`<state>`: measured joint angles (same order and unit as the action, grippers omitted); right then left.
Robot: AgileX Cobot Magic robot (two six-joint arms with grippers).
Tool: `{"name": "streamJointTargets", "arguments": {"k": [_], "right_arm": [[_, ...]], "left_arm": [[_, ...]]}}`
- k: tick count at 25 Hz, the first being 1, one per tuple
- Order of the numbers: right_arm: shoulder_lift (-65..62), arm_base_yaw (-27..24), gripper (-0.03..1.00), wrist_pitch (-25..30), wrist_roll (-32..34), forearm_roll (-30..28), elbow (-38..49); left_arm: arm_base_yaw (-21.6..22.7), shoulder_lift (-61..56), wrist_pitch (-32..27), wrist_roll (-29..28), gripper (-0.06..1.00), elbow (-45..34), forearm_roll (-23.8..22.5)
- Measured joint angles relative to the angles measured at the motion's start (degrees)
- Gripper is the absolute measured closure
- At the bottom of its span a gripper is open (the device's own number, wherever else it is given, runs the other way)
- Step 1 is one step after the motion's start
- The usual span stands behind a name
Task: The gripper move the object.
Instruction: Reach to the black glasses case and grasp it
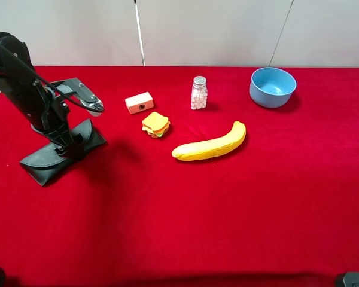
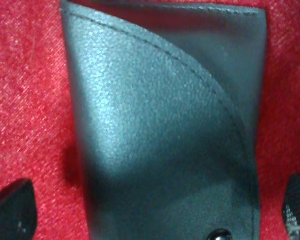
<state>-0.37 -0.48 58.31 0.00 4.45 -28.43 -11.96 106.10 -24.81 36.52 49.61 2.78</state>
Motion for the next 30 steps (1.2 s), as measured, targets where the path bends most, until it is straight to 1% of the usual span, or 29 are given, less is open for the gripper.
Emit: {"name": "streamJointTargets", "arguments": {"k": [9,13,20,23,27,28,30], "right_arm": [[0.00,0.00,0.27,0.00,0.00,0.04,0.00],[0.00,0.00,0.27,0.00,0.00,0.04,0.00],[0.00,0.00,0.27,0.00,0.00,0.04,0.00],[0.00,0.00,0.27,0.00,0.00,0.04,0.00],[0.00,0.00,0.27,0.00,0.00,0.04,0.00],[0.00,0.00,0.27,0.00,0.00,0.04,0.00],[0.00,0.00,0.27,0.00,0.00,0.04,0.00]], "left_arm": [[0.00,0.00,0.05,0.00,-0.02,0.00,0.00],[0.00,0.00,0.05,0.00,0.02,0.00,0.00],[0.00,0.00,-0.05,0.00,0.16,0.00,0.00],[0.00,0.00,-0.12,0.00,0.25,0.00,0.00],[0.00,0.00,-0.29,0.00,0.41,0.00,0.18],[0.00,0.00,-0.40,0.00,0.43,0.00,0.22],[0.00,0.00,-0.40,0.00,0.43,0.00,0.22]]}}
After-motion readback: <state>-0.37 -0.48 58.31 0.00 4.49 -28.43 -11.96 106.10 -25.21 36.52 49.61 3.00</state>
